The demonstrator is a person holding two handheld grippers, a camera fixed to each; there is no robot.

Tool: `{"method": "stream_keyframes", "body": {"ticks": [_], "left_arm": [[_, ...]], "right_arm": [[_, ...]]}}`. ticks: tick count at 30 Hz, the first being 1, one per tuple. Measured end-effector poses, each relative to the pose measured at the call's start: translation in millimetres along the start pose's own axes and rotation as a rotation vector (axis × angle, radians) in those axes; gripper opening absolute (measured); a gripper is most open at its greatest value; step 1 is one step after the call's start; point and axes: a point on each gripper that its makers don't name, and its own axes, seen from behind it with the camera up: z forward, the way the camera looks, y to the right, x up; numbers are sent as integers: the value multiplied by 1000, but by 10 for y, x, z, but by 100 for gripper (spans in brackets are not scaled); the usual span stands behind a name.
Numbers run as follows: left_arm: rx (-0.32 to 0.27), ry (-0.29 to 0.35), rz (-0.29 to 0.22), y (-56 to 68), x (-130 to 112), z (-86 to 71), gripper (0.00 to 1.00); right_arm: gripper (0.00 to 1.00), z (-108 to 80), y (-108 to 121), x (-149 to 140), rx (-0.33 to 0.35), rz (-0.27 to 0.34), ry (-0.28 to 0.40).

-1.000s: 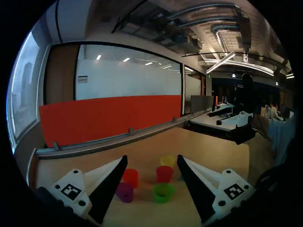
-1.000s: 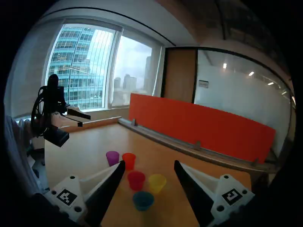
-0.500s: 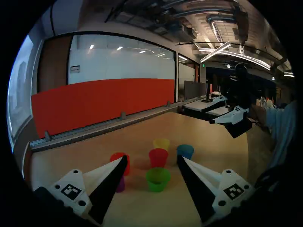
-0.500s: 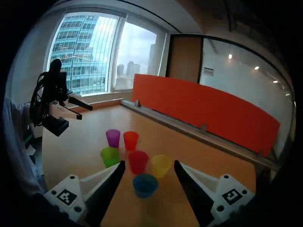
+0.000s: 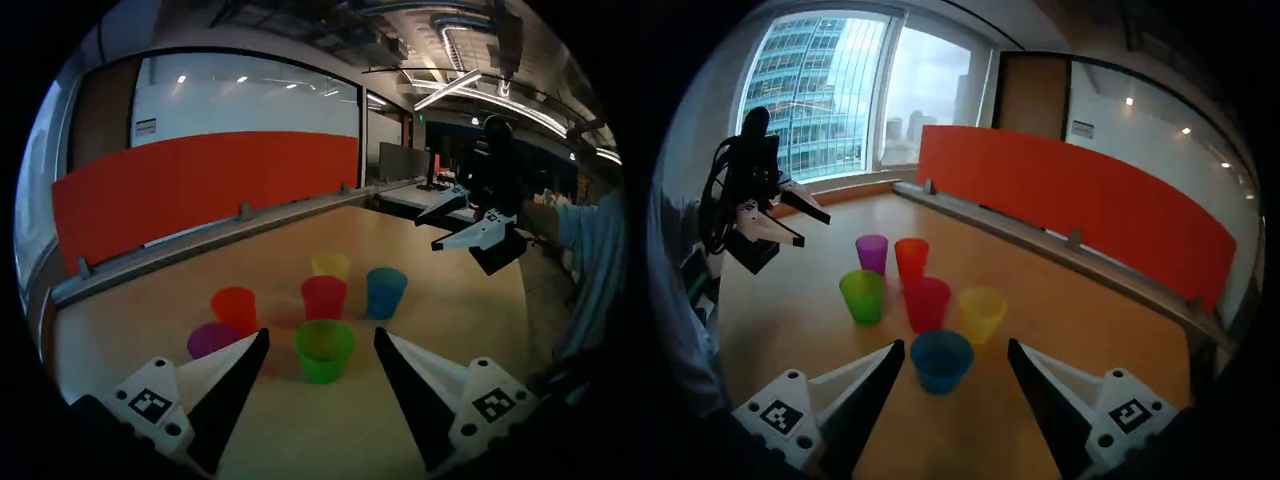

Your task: Pour water

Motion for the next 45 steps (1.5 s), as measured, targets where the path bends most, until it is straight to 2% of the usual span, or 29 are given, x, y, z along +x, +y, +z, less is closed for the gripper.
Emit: {"method": "stream_keyframes", "body": {"ticks": [11, 23, 45], "left_arm": [[-22, -90, 31, 107, -413, 219, 97], [-29, -191, 51, 39, -753, 406, 98], [-76, -270, 99, 61, -808, 788, 98]], "right_arm": [[100, 185, -65, -316, 26, -5, -50], [100, 360, -96, -539, 42, -28, -97], [100, 735, -139, -709, 80, -36, -157]]}}
